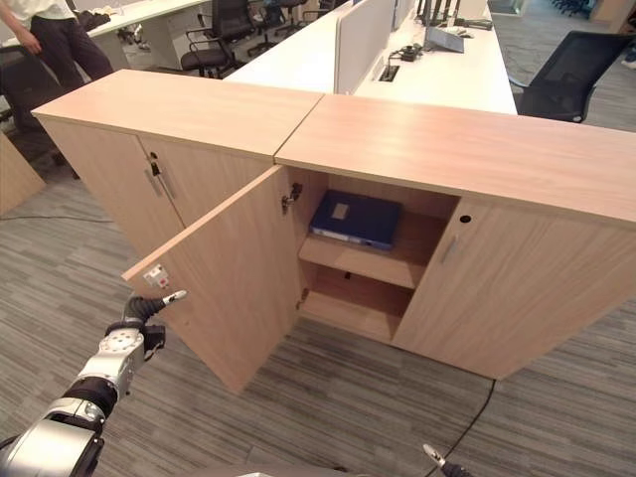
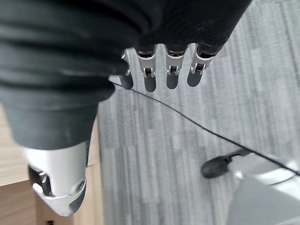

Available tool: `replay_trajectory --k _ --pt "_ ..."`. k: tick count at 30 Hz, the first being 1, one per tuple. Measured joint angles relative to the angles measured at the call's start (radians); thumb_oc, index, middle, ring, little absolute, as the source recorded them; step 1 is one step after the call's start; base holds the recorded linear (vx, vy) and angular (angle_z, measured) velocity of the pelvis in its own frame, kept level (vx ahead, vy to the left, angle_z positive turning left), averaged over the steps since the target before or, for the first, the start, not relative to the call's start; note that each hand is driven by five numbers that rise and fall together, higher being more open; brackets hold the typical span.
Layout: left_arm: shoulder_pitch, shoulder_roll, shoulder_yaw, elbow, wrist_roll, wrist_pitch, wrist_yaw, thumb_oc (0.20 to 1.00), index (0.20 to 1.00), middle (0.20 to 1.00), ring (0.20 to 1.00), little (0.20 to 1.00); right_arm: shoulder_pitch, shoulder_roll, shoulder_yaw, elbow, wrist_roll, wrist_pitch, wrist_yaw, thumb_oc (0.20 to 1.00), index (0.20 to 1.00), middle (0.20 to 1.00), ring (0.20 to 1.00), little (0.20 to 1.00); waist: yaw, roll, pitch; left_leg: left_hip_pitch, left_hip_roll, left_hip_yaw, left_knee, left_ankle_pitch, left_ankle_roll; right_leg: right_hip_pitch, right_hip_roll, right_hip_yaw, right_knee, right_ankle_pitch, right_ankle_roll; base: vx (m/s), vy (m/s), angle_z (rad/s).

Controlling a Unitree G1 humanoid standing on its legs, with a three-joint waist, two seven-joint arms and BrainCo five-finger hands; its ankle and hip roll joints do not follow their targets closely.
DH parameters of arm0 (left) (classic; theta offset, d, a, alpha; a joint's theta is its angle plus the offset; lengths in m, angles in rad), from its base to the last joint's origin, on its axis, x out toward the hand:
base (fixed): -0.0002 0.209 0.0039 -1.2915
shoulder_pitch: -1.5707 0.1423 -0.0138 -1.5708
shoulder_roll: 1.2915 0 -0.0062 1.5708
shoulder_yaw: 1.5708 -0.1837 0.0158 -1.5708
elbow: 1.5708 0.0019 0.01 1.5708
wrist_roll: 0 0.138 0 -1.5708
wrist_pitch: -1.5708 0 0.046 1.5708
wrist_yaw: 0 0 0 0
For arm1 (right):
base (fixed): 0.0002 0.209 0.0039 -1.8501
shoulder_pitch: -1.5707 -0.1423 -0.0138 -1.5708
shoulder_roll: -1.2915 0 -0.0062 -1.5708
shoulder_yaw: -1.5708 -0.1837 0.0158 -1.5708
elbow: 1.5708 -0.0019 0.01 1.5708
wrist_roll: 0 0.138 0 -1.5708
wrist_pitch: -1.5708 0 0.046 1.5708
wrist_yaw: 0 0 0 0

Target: Put the empty folder in the office cabinet

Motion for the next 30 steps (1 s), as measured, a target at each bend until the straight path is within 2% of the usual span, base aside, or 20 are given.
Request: replay_trajectory --k 7,10,11,16,19,21,24,26,27,30 --pt "-0.006 -0.011 -0.060 -0.029 0.009 0.006 0.002 1.000 1.000 1.000 1.000 1.000 -0.003 0.003 0.000 0.001 0.000 0.001 -0.004 1.000 1.000 1.000 1.000 1.000 0.002 0.000 0.000 -0.006 -0.002 0.007 -0.006 0.002 0.005 -0.008 -0.002 0.008 0.000 0.001 0.010 0.00 0.001 -0.01" --pt "0.001 -0.003 -0.118 -0.088 0.042 0.019 0.003 1.000 1.000 1.000 1.000 1.000 -0.001 0.003 -0.002 0.001 0.000 0.001 -0.009 1.000 1.000 1.000 1.000 1.000 0.017 -0.001 0.002 -0.012 -0.005 0.006 -0.008 0.004 0.009 -0.012 -0.006 0.006 0.000 0.004 0.014 -0.01 0.004 0.05" --pt "0.023 -0.010 -0.141 -0.165 0.057 0.039 0.004 1.000 1.000 1.000 1.000 1.000 -0.002 0.005 -0.004 0.001 0.000 0.001 -0.015 1.000 1.000 1.000 1.000 1.000 0.025 -0.004 0.003 -0.014 -0.008 0.006 0.000 0.005 0.010 -0.015 -0.009 0.006 0.000 0.006 0.017 0.00 0.000 0.00" --pt "0.095 -0.025 -0.196 -0.347 0.082 0.030 -0.013 1.000 1.000 1.000 1.000 1.000 -0.016 0.013 -0.009 0.000 0.000 0.000 -0.021 1.000 1.000 1.000 1.000 1.000 0.038 -0.013 0.011 -0.032 -0.022 0.005 -0.001 0.013 0.022 -0.030 -0.025 0.002 0.000 0.014 0.030 -0.01 0.001 0.03" --pt "0.190 -0.017 -0.229 -0.579 0.038 0.031 -0.060 1.000 1.000 1.000 1.000 1.000 -0.036 0.025 -0.011 -0.001 0.000 0.000 -0.022 1.000 1.000 1.000 1.000 1.000 0.037 -0.037 0.036 -0.043 -0.030 0.006 -0.009 0.013 0.023 -0.042 -0.034 0.004 -0.001 0.016 0.033 -0.01 0.002 -0.02" --pt "0.200 -0.049 -0.285 -0.625 -0.046 0.028 -0.095 1.000 1.000 1.000 1.000 1.000 -0.044 0.030 -0.016 0.001 0.000 -0.002 -0.025 1.000 1.000 1.000 1.000 1.000 0.038 -0.044 0.041 -0.043 -0.035 0.007 -0.008 0.015 0.035 -0.042 -0.040 0.003 0.000 0.022 0.042 0.00 0.003 0.02" --pt "0.200 -0.090 -0.357 -0.648 -0.207 0.026 -0.172 1.000 1.000 1.000 1.000 1.000 -0.058 0.054 -0.016 0.001 0.003 -0.004 -0.025 1.000 1.000 1.000 1.000 1.000 0.024 -0.044 0.041 -0.043 -0.042 0.013 -0.009 0.009 0.039 -0.044 -0.048 0.006 0.000 0.023 0.046 -0.01 0.000 -0.07" --pt "0.185 -0.090 -0.417 -0.705 -0.305 0.028 -0.221 1.000 1.000 1.000 1.000 1.000 -0.062 0.083 -0.010 0.001 0.003 -0.004 -0.021 1.000 1.000 1.000 1.000 1.000 0.011 -0.042 0.043 -0.043 -0.042 0.024 -0.009 0.009 0.042 -0.048 -0.048 0.015 0.000 0.024 0.048 -0.02 -0.001 -0.13" --pt "0.166 -0.091 -0.466 -0.781 -0.358 0.027 -0.288 1.000 1.000 1.000 1.000 1.000 -0.062 0.095 -0.008 0.001 0.004 -0.003 -0.020 1.000 1.000 1.000 1.000 1.000 -0.005 -0.036 0.043 -0.043 -0.043 0.027 -0.009 0.011 0.047 -0.048 -0.048 0.017 0.000 0.025 0.048 -0.01 0.003 -0.13" --pt "0.108 -0.119 -0.536 -0.896 -0.403 0.025 -0.379 1.000 1.000 1.000 1.000 1.000 -0.053 0.098 -0.008 0.002 0.010 -0.002 -0.021 1.000 1.000 1.000 1.000 1.000 -0.016 -0.026 0.043 -0.033 -0.041 0.032 -0.004 0.011 0.047 -0.038 -0.046 0.020 0.000 0.028 0.044 0.00 0.000 -0.08"
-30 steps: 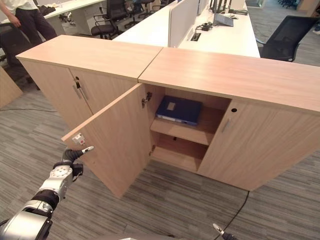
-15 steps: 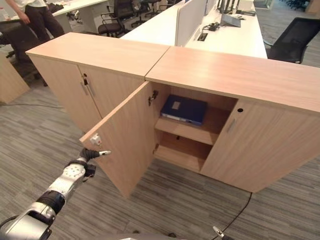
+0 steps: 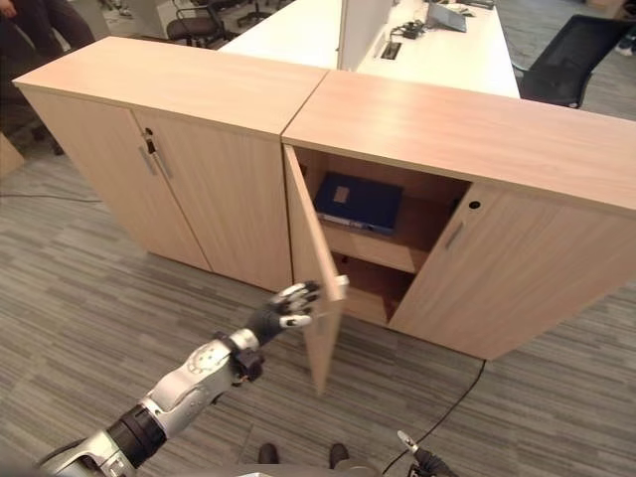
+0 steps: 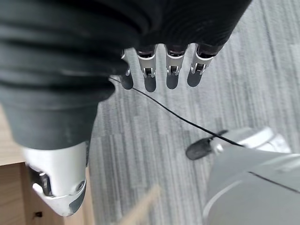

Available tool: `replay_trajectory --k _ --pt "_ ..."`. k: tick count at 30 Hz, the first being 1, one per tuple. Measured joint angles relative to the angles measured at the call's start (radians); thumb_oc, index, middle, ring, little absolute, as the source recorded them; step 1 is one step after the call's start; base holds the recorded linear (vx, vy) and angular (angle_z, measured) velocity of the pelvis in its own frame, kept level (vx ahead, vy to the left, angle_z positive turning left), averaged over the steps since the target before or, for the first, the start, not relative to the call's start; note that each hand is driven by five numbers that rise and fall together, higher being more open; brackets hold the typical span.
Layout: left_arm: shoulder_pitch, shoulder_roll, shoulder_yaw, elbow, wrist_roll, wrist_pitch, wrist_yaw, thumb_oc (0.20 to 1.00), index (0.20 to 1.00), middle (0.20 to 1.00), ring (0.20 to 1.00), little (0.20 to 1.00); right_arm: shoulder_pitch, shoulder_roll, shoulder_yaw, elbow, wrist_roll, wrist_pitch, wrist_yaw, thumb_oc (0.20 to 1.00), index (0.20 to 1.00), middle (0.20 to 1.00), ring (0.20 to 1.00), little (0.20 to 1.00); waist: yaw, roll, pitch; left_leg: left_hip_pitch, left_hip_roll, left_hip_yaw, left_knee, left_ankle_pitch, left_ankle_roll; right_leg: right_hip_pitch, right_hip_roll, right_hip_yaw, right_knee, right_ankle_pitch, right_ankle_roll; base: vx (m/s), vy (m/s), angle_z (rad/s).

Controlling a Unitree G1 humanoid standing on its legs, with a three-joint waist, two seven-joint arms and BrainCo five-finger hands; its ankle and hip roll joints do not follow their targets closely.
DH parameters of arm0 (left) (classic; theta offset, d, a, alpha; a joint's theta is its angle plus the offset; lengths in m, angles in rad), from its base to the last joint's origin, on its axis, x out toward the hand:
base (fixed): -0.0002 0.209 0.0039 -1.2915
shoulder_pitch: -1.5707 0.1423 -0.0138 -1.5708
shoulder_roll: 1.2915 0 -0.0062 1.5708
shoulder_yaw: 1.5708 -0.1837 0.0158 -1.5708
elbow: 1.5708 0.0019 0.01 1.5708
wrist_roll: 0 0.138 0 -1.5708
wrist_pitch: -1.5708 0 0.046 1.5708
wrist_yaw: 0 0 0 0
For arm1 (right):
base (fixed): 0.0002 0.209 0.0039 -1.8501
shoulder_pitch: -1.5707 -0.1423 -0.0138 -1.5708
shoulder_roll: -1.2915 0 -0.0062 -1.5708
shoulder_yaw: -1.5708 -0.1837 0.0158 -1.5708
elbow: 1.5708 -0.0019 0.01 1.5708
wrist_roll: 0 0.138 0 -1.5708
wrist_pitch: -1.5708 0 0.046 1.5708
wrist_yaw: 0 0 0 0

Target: Put the empty folder in the office cabinet

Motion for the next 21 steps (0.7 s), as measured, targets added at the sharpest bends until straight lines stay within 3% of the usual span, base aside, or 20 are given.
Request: replay_trajectory --k 3,8,13,14,17,21 --pt "-0.030 -0.053 -0.009 0.000 -0.039 0.001 -0.025 1.000 1.000 1.000 1.000 1.000 -0.005 -0.001 0.012 0.000 0.000 -0.001 0.000 1.000 1.000 1.000 1.000 1.000 -0.020 0.011 0.006 0.001 0.004 0.002 -0.001 0.000 0.000 0.000 0.004 0.003 0.000 0.000 0.000 0.00 -0.003 -0.03" --pt "-0.032 -0.041 -0.007 0.035 -0.039 0.002 -0.032 1.000 1.000 1.000 1.000 1.000 -0.001 -0.003 0.016 0.010 0.000 0.002 -0.001 1.000 1.000 1.000 1.000 1.000 -0.028 0.041 -0.005 0.005 0.012 0.002 -0.004 -0.001 -0.002 -0.002 0.012 0.002 -0.001 -0.009 0.000 0.00 -0.001 -0.01" --pt "0.008 -0.048 0.028 0.081 -0.035 0.002 -0.027 1.000 1.000 1.000 1.000 1.000 -0.004 -0.002 0.024 0.007 0.001 0.000 -0.003 1.000 1.000 1.000 1.000 1.000 -0.026 0.051 -0.010 0.005 0.012 0.004 -0.004 -0.002 -0.003 -0.002 0.012 0.004 -0.001 -0.009 0.000 0.00 0.000 0.00" --pt "0.036 -0.049 0.050 0.114 -0.023 -0.003 -0.022 1.000 1.000 1.000 1.000 1.000 -0.002 -0.001 0.030 0.008 0.002 0.001 -0.001 1.000 1.000 1.000 1.000 1.000 -0.022 0.044 -0.006 0.004 0.012 0.004 -0.005 -0.002 -0.003 -0.003 0.012 0.004 -0.001 -0.009 0.000 -0.01 -0.020 -0.07" --pt "0.151 -0.086 0.245 0.300 0.018 -0.018 0.021 1.000 1.000 1.000 1.000 1.000 -0.006 -0.002 0.028 0.002 0.003 0.001 0.000 1.000 1.000 1.000 1.000 1.000 -0.022 0.050 -0.013 0.009 0.016 0.011 -0.005 -0.011 -0.012 -0.002 0.015 0.009 -0.001 -0.010 -0.001 0.00 -0.029 -0.07" --pt "0.329 -0.003 0.424 0.374 0.173 -0.017 0.086 1.000 1.000 1.000 1.000 1.000 0.000 -0.004 -0.015 -0.003 0.043 -0.003 -0.001 1.000 1.000 1.000 1.000 1.000 0.011 0.040 -0.011 0.008 0.020 0.010 -0.003 -0.009 -0.009 -0.001 0.019 0.006 -0.001 -0.013 -0.005 0.00 -0.047 0.03"
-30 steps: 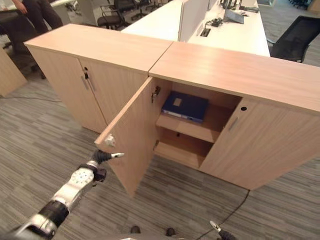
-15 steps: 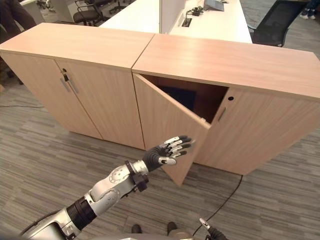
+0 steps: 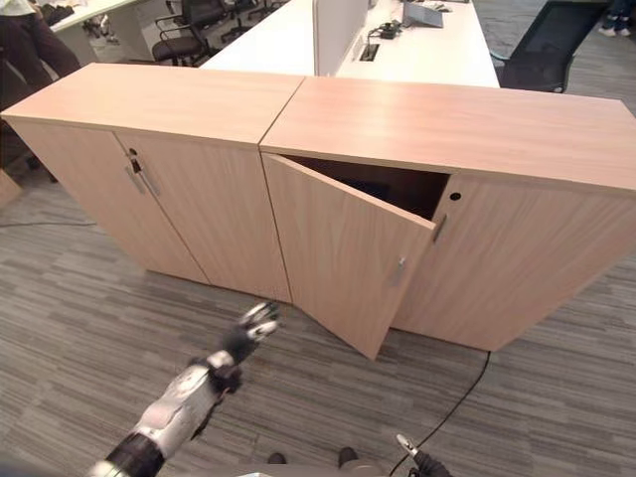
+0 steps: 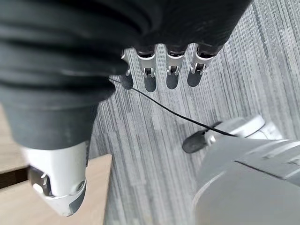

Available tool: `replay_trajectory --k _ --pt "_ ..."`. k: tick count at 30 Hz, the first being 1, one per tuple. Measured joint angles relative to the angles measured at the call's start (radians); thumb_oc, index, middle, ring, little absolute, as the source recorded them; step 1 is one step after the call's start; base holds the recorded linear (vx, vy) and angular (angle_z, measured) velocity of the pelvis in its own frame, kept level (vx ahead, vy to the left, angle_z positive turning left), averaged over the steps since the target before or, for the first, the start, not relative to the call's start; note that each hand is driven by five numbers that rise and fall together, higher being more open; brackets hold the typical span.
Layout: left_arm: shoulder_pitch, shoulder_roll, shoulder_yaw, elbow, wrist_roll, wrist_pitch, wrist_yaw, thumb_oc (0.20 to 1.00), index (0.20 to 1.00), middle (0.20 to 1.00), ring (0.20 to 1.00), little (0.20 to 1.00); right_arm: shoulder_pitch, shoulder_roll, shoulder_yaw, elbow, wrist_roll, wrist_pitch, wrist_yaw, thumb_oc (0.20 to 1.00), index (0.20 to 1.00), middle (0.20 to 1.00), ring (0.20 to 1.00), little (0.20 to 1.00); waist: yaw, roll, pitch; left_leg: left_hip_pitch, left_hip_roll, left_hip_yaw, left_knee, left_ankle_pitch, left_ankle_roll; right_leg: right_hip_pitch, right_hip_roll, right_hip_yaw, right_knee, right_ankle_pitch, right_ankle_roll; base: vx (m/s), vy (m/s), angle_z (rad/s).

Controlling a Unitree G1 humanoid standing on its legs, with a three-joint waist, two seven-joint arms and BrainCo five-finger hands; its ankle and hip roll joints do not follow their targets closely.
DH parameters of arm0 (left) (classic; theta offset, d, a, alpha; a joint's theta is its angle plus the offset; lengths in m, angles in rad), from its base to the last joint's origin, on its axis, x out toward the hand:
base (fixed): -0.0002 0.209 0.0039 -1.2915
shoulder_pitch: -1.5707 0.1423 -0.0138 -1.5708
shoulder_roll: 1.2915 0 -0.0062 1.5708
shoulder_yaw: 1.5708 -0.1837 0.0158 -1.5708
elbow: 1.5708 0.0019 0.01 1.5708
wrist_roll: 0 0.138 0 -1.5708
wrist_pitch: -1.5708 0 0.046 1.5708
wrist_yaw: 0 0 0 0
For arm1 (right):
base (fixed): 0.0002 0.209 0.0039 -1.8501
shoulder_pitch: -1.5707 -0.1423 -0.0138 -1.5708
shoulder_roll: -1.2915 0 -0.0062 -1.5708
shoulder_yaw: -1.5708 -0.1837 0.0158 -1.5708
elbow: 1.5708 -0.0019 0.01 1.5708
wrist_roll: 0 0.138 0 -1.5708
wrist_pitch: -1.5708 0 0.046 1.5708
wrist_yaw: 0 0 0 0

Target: Put the empty folder in the office cabinet

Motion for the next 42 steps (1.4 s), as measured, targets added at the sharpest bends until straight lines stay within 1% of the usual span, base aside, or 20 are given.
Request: replay_trajectory --k 2,5,6,9,11,12,13,15,17,20,27,29,30,31,33,34,36,38,40,42 --pt "0.055 0.040 0.046 0.002 0.082 -0.006 0.016 1.000 1.000 1.000 1.000 1.000 0.007 -0.005 -0.021 0.001 0.002 -0.002 0.001 1.000 1.000 1.000 1.000 1.000 0.034 -0.005 0.000 0.002 -0.002 -0.007 0.007 0.001 0.000 0.006 -0.002 -0.006 0.000 0.000 -0.001 0.00 -0.056 0.07" --pt "0.070 0.049 0.085 0.036 0.159 -0.023 0.025 1.000 1.000 1.000 1.000 1.000 -0.002 -0.015 -0.037 0.002 0.031 -0.015 -0.001 1.000 1.000 1.000 1.000 1.000 0.035 -0.009 -0.001 0.003 -0.002 -0.007 0.007 0.000 0.000 0.007 -0.002 -0.005 0.000 -0.002 -0.002 -0.01 -0.039 0.01" --pt "0.061 0.037 0.084 0.119 0.185 -0.043 0.019 1.000 1.000 1.000 1.000 1.000 -0.009 -0.023 -0.037 0.005 0.038 -0.015 0.000 1.000 1.000 1.000 1.000 1.000 0.036 -0.008 -0.002 0.004 -0.002 -0.005 0.007 0.000 0.000 0.007 -0.002 -0.005 0.000 -0.002 -0.002 -0.01 -0.041 -0.01" --pt "0.028 -0.012 0.076 0.373 0.196 -0.040 0.011 1.000 1.000 1.000 1.000 1.000 -0.013 -0.040 -0.037 0.013 0.038 -0.017 0.002 1.000 1.000 1.000 1.000 1.000 0.020 -0.010 -0.010 0.005 -0.001 0.000 0.007 -0.001 -0.001 0.004 -0.001 -0.001 0.000 -0.006 -0.002 -0.01 -0.039 -0.06" --pt "0.026 -0.058 0.078 0.531 0.195 -0.012 0.013 1.000 1.000 1.000 1.000 1.000 0.003 -0.042 -0.036 0.022 0.038 -0.015 0.003 1.000 1.000 1.000 1.000 1.000 0.016 -0.018 -0.020 0.004 0.003 0.011 0.007 -0.004 -0.006 0.000 0.002 0.012 0.000 -0.006 -0.003 -0.01 -0.087 -0.15" --pt "-0.023 -0.122 0.132 0.737 0.195 -0.036 0.014 1.000 1.000 1.000 1.000 1.000 0.003 -0.042 -0.036 0.045 0.038 -0.016 0.005 1.000 1.000 1.000 1.000 1.000 0.014 -0.018 -0.028 0.008 0.006 0.020 0.008 -0.004 -0.006 0.001 0.004 0.019 0.000 -0.006 -0.004 -0.01 -0.083 -0.22" --pt "-0.078 -0.163 0.175 0.944 0.203 -0.008 0.041 1.000 1.000 1.000 1.000 1.000 -0.001 -0.039 -0.034 0.056 0.038 -0.009 0.005 1.000 1.000 1.000 1.000 1.000 0.002 -0.024 -0.041 0.011 0.009 0.026 0.008 -0.005 -0.007 0.001 0.006 0.023 0.000 -0.006 -0.004 -0.01 -0.088 -0.16" --pt "-0.088 -0.148 0.188 1.024 0.279 0.004 0.059 1.000 1.000 1.000 1.000 1.000 0.008 -0.030 -0.026 0.065 0.037 -0.001 0.005 1.000 1.000 1.000 1.000 1.000 -0.018 -0.037 -0.054 0.013 0.021 0.038 0.007 -0.009 -0.012 -0.003 0.017 0.023 0.000 -0.012 -0.014 0.00 -0.133 -0.20" --pt "-0.070 -0.146 0.139 0.961 0.387 0.019 0.059 1.000 1.000 1.000 1.000 1.000 0.021 -0.033 -0.015 0.074 0.036 0.005 0.007 1.000 1.000 1.000 1.000 1.000 -0.022 -0.035 -0.066 0.018 0.033 0.049 0.008 -0.015 -0.021 -0.005 0.027 0.035 0.000 -0.010 -0.020 -0.03 -0.200 -0.23" --pt "-0.063 -0.138 0.106 0.876 0.419 0.011 0.056 1.000 1.000 1.000 1.000 1.000 0.026 -0.034 0.010 0.071 0.036 0.003 0.020 1.000 1.000 1.000 1.000 1.000 -0.021 -0.028 -0.068 0.010 0.047 0.074 0.008 -0.016 -0.027 -0.022 0.036 0.036 0.001 -0.004 -0.025 -0.05 -0.180 -0.26" --pt "-0.066 -0.123 0.107 0.875 0.459 -0.001 0.087 1.000 1.000 1.000 1.000 1.000 0.026 -0.036 0.012 0.076 0.028 -0.001 0.024 1.000 1.000 1.000 1.000 1.000 -0.020 -0.038 -0.046 0.020 0.091 0.090 0.026 -0.014 -0.057 -0.018 0.080 0.048 0.001 -0.008 -0.056 -0.05 -0.135 -0.12" --pt "-0.092 -0.112 0.105 0.863 0.461 -0.006 0.106 1.000 1.000 1.000 1.000 1.000 -0.005 -0.029 0.013 0.077 0.028 -0.006 0.023 1.000 1.000 1.000 1.000 1.000 -0.010 -0.066 0.014 -0.019 0.092 0.066 0.140 -0.018 -0.066 -0.029 0.072 0.055 0.049 -0.027 -0.085 -0.13 -0.040 -0.15" --pt "-0.111 -0.110 0.100 0.853 0.466 -0.011 0.117 1.000 1.000 1.000 1.000 1.000 -0.020 -0.031 0.014 0.078 0.028 -0.010 0.023 1.000 1.000 1.000 1.000 1.000 0.010 -0.092 0.037 -0.066 0.082 0.029 0.233 -0.018 -0.067 -0.044 0.062 0.075 0.076 -0.033 -0.098 -0.08 0.003 -0.22" --pt "-0.123 -0.099 0.089 0.833 0.468 -0.016 0.127 1.000 1.000 1.000 1.000 1.000 -0.026 -0.038 0.014 0.077 0.028 -0.022 0.021 1.000 1.000 1.000 1.000 1.000 0.022 -0.092 0.050 -0.120 0.074 -0.024 0.304 -0.021 -0.068 -0.060 0.058 0.085 0.082 -0.027 -0.113 -0.07 0.048 -0.18" --pt "-0.142 -0.116 0.081 0.794 0.453 -0.033 0.139 1.000 1.000 1.000 1.000 1.000 -0.060 -0.077 0.017 0.074 0.026 -0.030 0.009 1.000 1.000 1.000 1.000 1.000 0.033 -0.076 0.077 -0.168 -0.012 -0.262 0.259 -0.073 -0.073 -0.067 0.054 0.104 0.071 0.007 -0.121 -0.02 0.053 -0.19" --pt "-0.140 -0.125 0.081 0.785 0.447 -0.044 0.140 1.000 1.000 1.000 1.000 1.000 -0.075 -0.092 0.016 0.075 0.026 -0.032 0.004 1.000 1.000 1.000 1.000 1.000 0.035 -0.065 0.085 -0.173 -0.056 -0.333 0.213 -0.075 -0.068 -0.077 0.049 0.125 0.062 0.014 -0.115 0.06 0.049 -0.48" --pt "-0.130 -0.133 0.084 0.789 0.445 -0.047 0.144 1.000 1.000 1.000 1.000 1.000 -0.103 -0.098 0.017 0.066 0.026 -0.048 0.001 1.000 1.000 1.000 1.000 1.000 0.025 -0.031 0.092 -0.156 -0.084 -0.337 0.124 -0.066 -0.046 -0.053 0.068 0.165 0.005 0.048 -0.094 0.10 0.107 -0.79" --pt "-0.112 -0.136 0.083 0.796 0.447 -0.050 0.143 1.000 1.000 1.000 1.000 1.000 -0.108 -0.081 0.040 0.049 0.025 -0.048 0.002 1.000 1.000 1.000 1.000 1.000 0.023 -0.008 0.095 -0.071 -0.078 -0.333 0.034 -0.063 -0.040 -0.024 0.095 0.208 0.004 0.042 -0.100 0.07 0.136 -0.81" --pt "-0.115 -0.145 0.075 0.793 0.451 -0.058 0.144 1.000 1.000 1.000 1.000 1.000 -0.081 -0.077 0.047 0.044 0.025 -0.047 0.000 1.000 1.000 1.000 1.000 1.000 0.005 0.016 0.079 -0.059 -0.057 -0.279 0.015 -0.012 -0.026 -0.017 0.101 0.212 -0.001 0.022 -0.104 0.09 0.128 -0.22" --pt "-0.126 -0.151 0.075 0.794 0.453 -0.059 0.143 1.000 1.000 1.000 1.000 1.000 -0.064 -0.075 0.045 0.047 0.025 -0.046 0.000 1.000 1.000 1.000 1.000 1.000 0.009 0.022 0.075 -0.053 -0.047 -0.231 0.009 0.002 -0.024 -0.019 0.096 0.206 -0.001 0.014 -0.097 0.06 0.125 -0.56"
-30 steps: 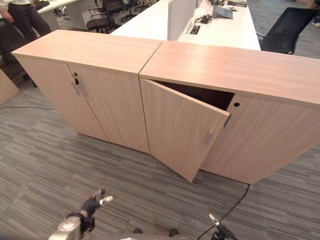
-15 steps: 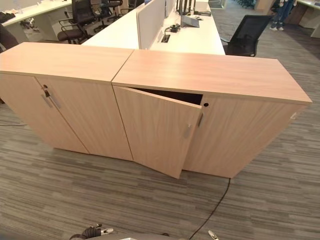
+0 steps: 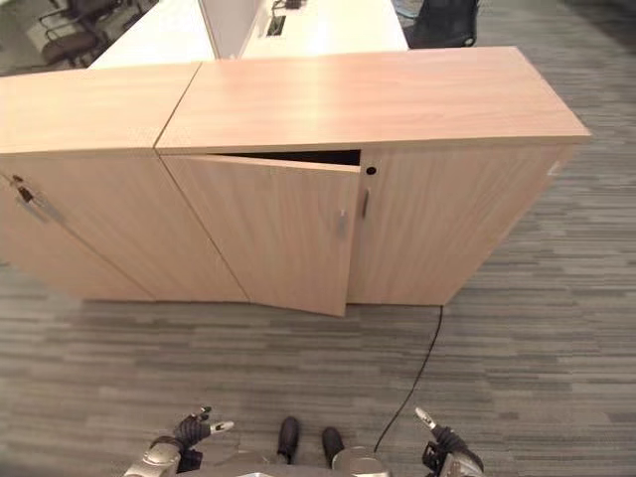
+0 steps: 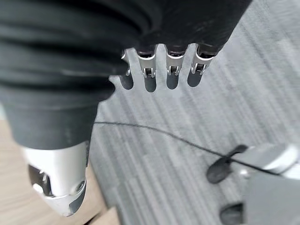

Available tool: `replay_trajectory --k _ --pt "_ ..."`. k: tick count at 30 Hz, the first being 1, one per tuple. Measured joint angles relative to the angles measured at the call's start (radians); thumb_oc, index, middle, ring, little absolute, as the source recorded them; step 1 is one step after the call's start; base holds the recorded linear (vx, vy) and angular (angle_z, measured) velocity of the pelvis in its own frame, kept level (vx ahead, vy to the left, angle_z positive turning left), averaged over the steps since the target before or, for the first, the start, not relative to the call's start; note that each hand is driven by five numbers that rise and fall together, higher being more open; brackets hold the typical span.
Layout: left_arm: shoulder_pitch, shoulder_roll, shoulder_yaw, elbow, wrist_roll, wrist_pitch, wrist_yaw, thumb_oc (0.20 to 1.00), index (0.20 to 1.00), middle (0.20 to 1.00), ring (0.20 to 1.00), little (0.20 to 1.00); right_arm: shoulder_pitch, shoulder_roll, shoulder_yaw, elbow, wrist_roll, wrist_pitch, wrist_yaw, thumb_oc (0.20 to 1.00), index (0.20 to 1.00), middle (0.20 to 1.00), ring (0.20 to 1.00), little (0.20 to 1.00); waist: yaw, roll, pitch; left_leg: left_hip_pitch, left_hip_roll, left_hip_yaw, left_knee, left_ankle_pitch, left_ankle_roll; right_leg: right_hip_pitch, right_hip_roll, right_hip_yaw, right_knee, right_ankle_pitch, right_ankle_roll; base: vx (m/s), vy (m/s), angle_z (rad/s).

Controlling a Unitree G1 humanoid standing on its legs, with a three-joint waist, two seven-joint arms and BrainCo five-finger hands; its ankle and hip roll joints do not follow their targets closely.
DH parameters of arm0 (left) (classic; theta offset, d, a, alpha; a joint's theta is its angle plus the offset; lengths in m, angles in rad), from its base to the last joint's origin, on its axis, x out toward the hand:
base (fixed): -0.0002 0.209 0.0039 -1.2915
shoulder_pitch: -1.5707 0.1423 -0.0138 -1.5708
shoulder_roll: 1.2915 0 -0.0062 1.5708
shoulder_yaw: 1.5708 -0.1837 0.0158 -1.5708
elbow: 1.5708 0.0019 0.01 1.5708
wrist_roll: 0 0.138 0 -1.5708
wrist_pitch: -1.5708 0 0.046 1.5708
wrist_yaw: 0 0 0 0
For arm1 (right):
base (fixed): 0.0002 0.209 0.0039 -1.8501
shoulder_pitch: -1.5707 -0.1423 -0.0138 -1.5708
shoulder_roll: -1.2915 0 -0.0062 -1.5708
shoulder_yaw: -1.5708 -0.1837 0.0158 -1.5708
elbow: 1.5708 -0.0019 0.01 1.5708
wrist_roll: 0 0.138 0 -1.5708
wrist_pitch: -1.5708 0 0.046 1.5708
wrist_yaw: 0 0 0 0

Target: Put the empty folder in the office cabinet

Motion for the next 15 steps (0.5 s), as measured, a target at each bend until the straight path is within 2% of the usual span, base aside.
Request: replay_trajectory --k 1,4,7,13,15 --pt "0.014 0.000 0.000 0.003 0.006 0.003 -0.002 1.000 1.000 1.000 1.000 1.000 0.011 0.010 0.004 -0.001 0.000 0.001 0.001 1.000 1.000 1.000 1.000 1.000 0.000 0.000 -0.005 0.010 0.005 0.043 0.000 0.013 0.011 -0.001 -0.009 -0.022 0.001 0.000 0.014 0.05 0.124 -0.80" --pt "0.017 0.002 -0.023 0.000 0.022 0.006 -0.011 1.000 1.000 1.000 1.000 1.000 0.046 0.026 0.004 0.002 -0.013 0.005 0.002 1.000 1.000 1.000 1.000 1.000 -0.026 -0.008 -0.024 0.020 0.000 0.069 0.001 0.017 0.036 0.002 -0.021 -0.019 0.006 -0.007 0.035 0.04 0.116 -0.34" --pt "-0.009 0.004 -0.042 0.001 0.047 0.006 -0.018 1.000 1.000 1.000 1.000 1.000 0.069 0.035 0.005 0.002 -0.028 0.009 0.002 1.000 1.000 1.000 1.000 1.000 -0.032 -0.017 -0.032 0.049 -0.003 0.093 0.001 0.006 0.052 0.021 -0.023 -0.010 0.006 -0.006 0.035 0.03 0.093 -0.26" --pt "-0.043 0.013 -0.045 -0.006 0.077 -0.002 -0.019 1.000 1.000 1.000 1.000 1.000 0.037 0.039 0.005 0.002 -0.028 0.009 0.003 1.000 1.000 1.000 1.000 1.000 -0.034 -0.021 -0.040 0.051 -0.001 0.121 0.000 0.001 0.053 0.015 -0.021 0.010 0.007 -0.002 0.043 -0.04 0.055 -0.15" --pt "-0.034 0.027 -0.045 -0.008 0.080 -0.003 -0.017 1.000 1.000 1.000 1.000 1.000 0.016 0.038 0.005 0.002 -0.028 0.008 0.002 1.000 1.000 1.000 1.000 1.000 -0.023 -0.022 -0.040 0.040 0.007 0.160 0.000 0.002 0.053 -0.012 -0.015 0.037 0.014 0.009 0.060 -0.11 0.008 -0.47"
